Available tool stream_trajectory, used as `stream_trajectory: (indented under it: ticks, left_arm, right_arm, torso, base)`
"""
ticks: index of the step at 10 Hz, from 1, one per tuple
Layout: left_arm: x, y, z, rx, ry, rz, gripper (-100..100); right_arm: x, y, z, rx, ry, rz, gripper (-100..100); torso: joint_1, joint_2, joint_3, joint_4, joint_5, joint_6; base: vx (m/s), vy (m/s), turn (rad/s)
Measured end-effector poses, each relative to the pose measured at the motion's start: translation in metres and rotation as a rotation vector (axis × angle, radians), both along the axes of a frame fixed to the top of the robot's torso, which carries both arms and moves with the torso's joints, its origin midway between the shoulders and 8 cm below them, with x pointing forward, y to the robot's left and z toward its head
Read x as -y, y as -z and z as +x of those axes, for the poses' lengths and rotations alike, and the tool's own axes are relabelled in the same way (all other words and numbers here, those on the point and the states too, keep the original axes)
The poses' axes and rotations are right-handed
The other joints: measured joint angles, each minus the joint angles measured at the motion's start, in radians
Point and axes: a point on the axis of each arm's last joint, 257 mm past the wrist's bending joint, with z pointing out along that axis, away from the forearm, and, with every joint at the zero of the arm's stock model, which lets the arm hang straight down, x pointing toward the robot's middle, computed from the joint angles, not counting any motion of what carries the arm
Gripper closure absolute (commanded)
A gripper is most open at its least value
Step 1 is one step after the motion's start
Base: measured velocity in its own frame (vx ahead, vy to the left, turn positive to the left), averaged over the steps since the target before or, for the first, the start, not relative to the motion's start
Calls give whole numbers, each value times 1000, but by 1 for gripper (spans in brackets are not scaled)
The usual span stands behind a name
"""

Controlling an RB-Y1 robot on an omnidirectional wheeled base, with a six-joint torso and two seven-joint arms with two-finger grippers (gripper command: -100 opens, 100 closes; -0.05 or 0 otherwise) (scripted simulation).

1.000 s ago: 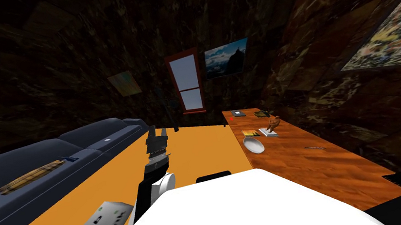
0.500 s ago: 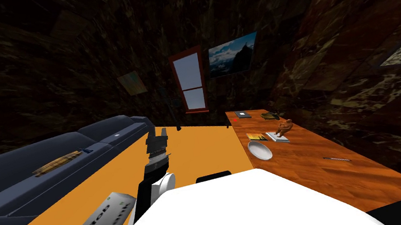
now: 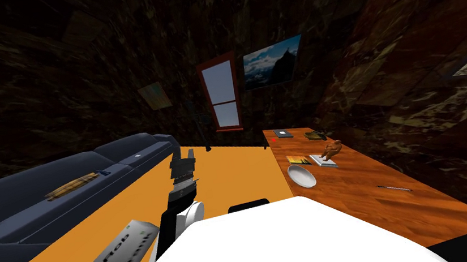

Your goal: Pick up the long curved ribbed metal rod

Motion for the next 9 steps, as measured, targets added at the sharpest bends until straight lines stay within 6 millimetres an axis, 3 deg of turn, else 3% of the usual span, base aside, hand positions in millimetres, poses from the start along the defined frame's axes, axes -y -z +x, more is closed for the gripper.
stream_trajectory:
  ticks: [2,3,7,8,9]
  left_arm:
    - [0,0,0,0,0,0,0]
    - [0,0,0,0,0,0,0]
    - [0,0,0,0,0,0,0]
    - [0,0,0,0,0,0,0]
    - [0,0,0,0,0,0,0]
  right_arm:
    - [-14,7,-1,-1,-4,5,-100]
    - [-14,7,-1,0,-2,3,100]
    - [-14,7,-2,-2,-1,2,100]
    - [-14,7,-1,-2,-1,3,0]
    - [-14,7,-1,-2,-1,3,100]
  torso:
    - [0,1,0,0,0,0]
    - [2,0,0,0,0,0]
    - [2,-1,0,0,0,-1]
    - [2,-1,0,0,0,0]
    - [2,-1,0,0,0,0]
  base:
    - [-17,-37,15]
    - [0,0,0]
    - [0,0,0]
    - [0,0,0]
    - [9,37,-45]
